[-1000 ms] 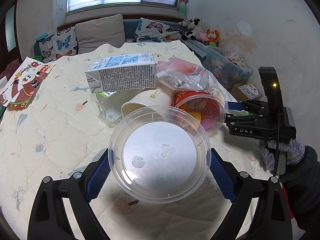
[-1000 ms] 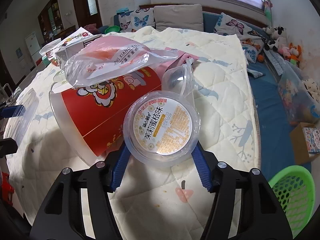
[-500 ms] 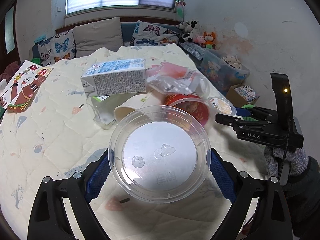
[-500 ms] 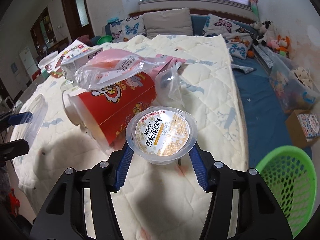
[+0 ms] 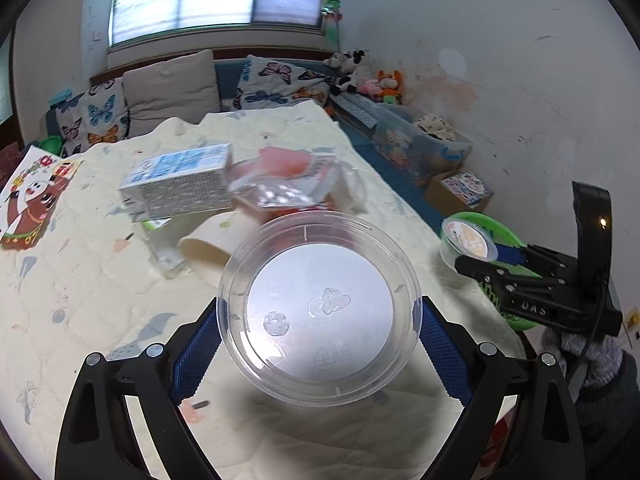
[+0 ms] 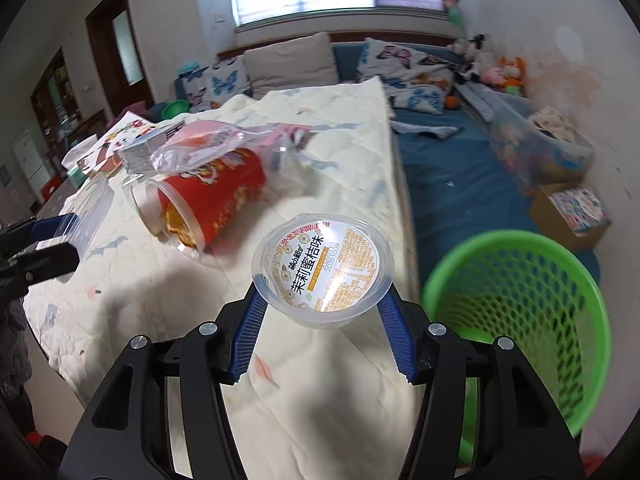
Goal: Collect trash
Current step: 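Drop the jelly cup into the green basket with the right tool while the left tool drops the bowl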
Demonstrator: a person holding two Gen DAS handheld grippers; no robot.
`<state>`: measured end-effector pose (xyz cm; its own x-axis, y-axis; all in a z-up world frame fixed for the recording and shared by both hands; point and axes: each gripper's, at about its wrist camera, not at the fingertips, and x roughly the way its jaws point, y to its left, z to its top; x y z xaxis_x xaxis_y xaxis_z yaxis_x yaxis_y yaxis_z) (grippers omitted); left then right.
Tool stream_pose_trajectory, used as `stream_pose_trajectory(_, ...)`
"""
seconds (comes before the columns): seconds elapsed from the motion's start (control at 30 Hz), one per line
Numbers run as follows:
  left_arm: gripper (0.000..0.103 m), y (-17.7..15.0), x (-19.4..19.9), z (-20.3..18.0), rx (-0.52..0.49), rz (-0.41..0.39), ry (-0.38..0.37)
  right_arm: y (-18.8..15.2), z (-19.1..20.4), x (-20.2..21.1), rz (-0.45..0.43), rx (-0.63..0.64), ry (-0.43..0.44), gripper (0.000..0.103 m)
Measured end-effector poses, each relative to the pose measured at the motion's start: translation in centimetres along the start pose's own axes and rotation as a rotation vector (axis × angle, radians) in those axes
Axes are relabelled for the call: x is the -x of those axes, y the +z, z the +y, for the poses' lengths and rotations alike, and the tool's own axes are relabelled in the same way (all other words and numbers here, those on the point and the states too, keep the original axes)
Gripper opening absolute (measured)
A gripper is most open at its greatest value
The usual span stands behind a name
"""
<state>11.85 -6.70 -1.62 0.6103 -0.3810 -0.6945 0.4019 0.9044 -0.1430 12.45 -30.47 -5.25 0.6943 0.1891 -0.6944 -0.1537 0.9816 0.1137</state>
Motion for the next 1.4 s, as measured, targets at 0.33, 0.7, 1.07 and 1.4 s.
stream_pose_trajectory(0.33, 0.090, 0.7, -1.1, -3.6, -0.048, 0.014, -0.054, -3.7, -3.8, 3.1, -0.005, -0.098, -0.122, 0.057)
stream_pose_trajectory(0.7, 0.090, 1.0, -2.5, -6.8, -0.101, 0.038, -0.093, -5.6, -8.0, 4.7, -0.003, -0.177, -0.220, 0.057)
stream_pose_trajectory(1.07, 0.090, 2.2, -3.9, -9.7, -0.160, 0.047, -0.121, -6.3, -10.8, 4.9, 0.007, -0.227, -0.270, 0.057)
stream_pose_trajectory(1.4, 0.090, 3.1, -5.5, -12.7, -0.211, 0.061, -0.144, -6.8, -11.9, 5.5, 0.003, -0.241, -0.294, 0.068)
